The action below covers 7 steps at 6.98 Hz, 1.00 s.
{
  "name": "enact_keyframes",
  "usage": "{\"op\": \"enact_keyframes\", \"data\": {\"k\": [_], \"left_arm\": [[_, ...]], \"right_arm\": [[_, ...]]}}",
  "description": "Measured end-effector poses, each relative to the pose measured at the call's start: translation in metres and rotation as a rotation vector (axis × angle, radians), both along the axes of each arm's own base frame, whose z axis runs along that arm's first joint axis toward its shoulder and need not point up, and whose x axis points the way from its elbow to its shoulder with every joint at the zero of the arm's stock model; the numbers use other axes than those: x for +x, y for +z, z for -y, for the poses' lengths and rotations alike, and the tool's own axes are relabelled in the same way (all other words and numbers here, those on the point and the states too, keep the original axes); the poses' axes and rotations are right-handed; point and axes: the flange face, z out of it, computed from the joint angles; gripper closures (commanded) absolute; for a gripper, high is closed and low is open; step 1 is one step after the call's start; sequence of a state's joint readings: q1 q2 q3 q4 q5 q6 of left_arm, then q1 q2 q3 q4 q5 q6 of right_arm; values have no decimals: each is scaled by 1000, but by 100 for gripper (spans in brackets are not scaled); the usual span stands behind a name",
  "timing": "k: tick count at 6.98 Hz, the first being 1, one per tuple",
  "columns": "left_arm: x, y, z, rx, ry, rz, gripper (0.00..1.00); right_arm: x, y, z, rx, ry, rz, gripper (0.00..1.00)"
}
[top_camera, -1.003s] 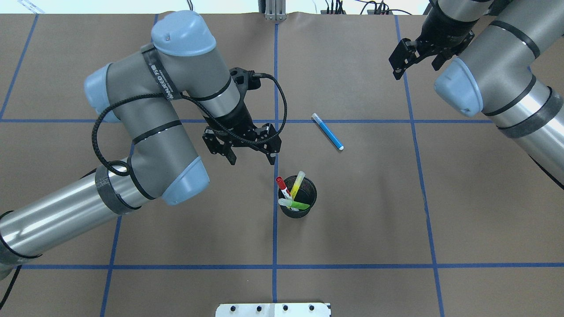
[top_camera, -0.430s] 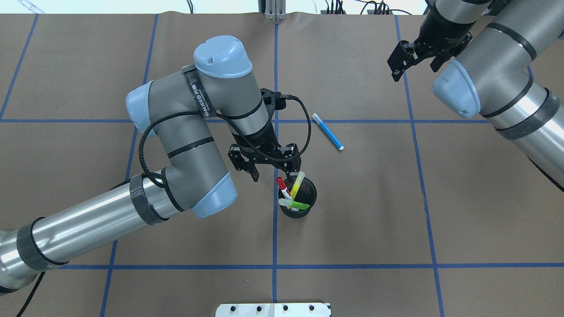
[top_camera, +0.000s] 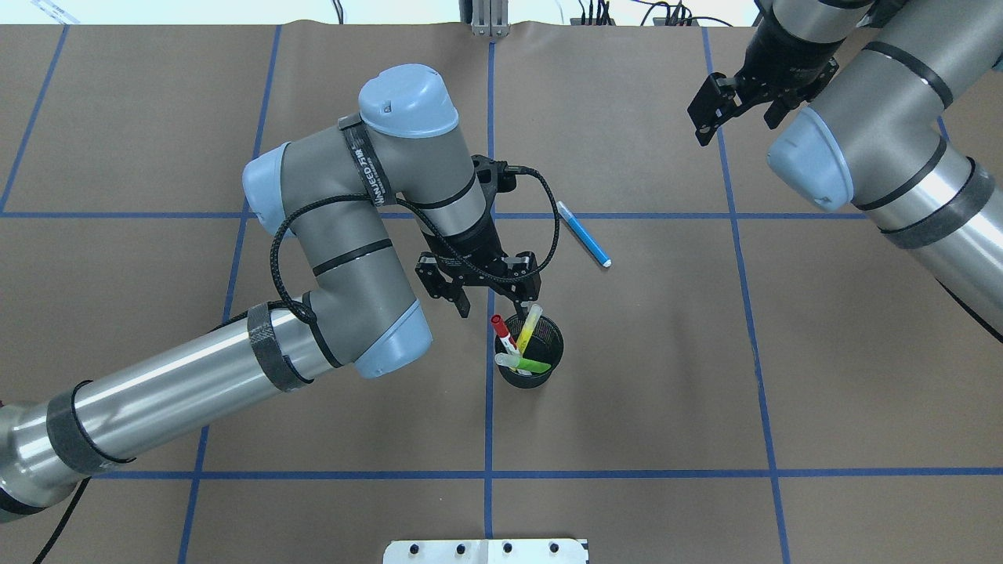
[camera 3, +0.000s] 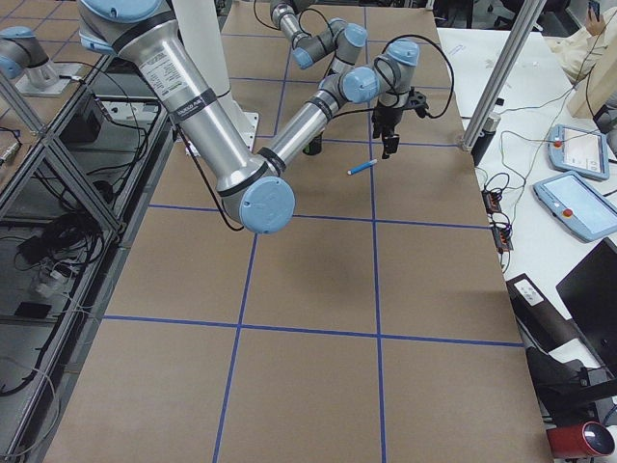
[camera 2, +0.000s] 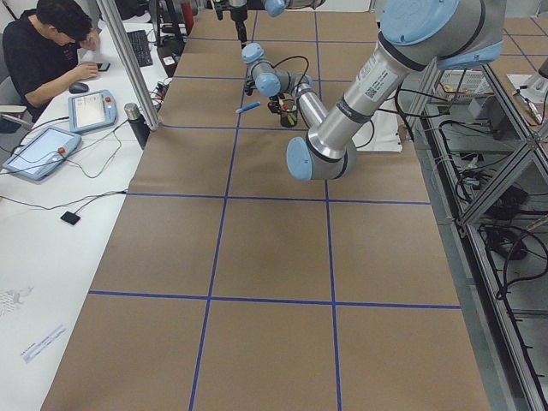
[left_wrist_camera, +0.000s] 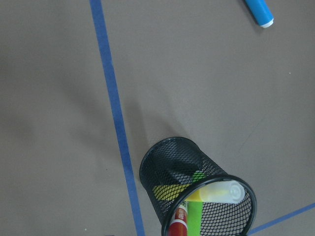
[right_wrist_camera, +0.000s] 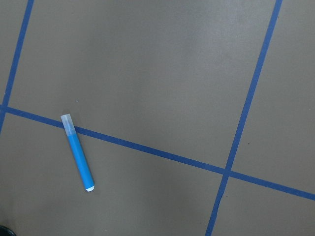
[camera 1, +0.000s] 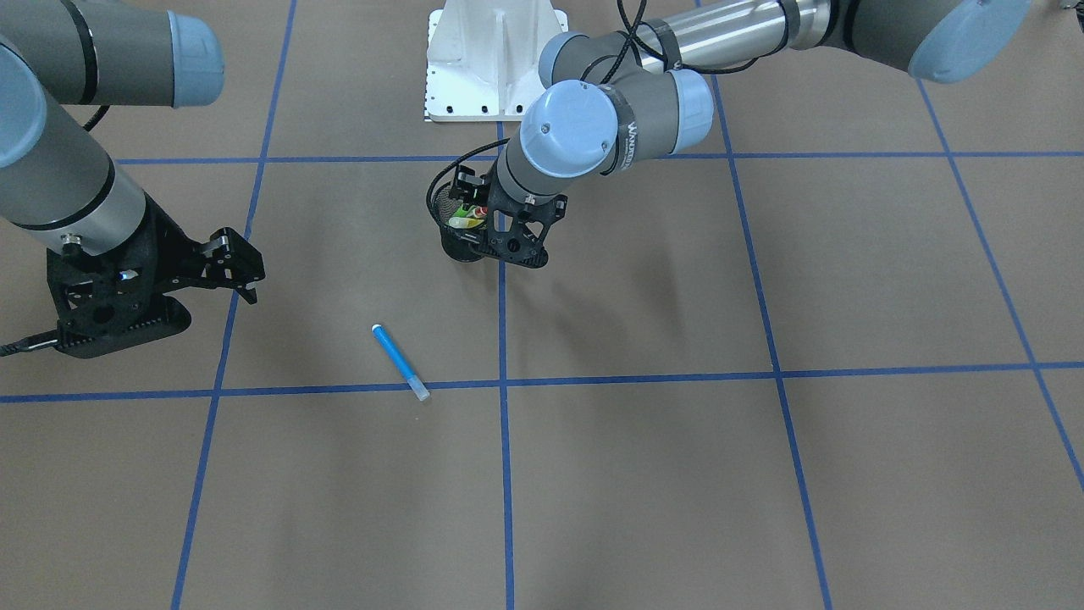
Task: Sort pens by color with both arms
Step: 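Lower the left gripper and grasp the red marker in the cup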
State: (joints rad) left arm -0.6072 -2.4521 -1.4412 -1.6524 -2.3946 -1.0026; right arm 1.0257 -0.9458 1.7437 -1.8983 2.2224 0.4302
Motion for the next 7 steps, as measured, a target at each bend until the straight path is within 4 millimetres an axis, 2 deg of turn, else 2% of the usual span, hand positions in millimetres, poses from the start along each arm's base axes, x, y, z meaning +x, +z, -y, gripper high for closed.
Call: {"op": "enact_keyframes", "data": {"k": [2, 7], "left_arm": [[1, 2, 1, 3, 3, -1, 39], [2, 2, -2, 3, 9, -6, 46]], "right_arm": [[-1, -1, -1, -4, 6, 1, 1], [0, -2, -2, -5, 10, 2, 1]]}}
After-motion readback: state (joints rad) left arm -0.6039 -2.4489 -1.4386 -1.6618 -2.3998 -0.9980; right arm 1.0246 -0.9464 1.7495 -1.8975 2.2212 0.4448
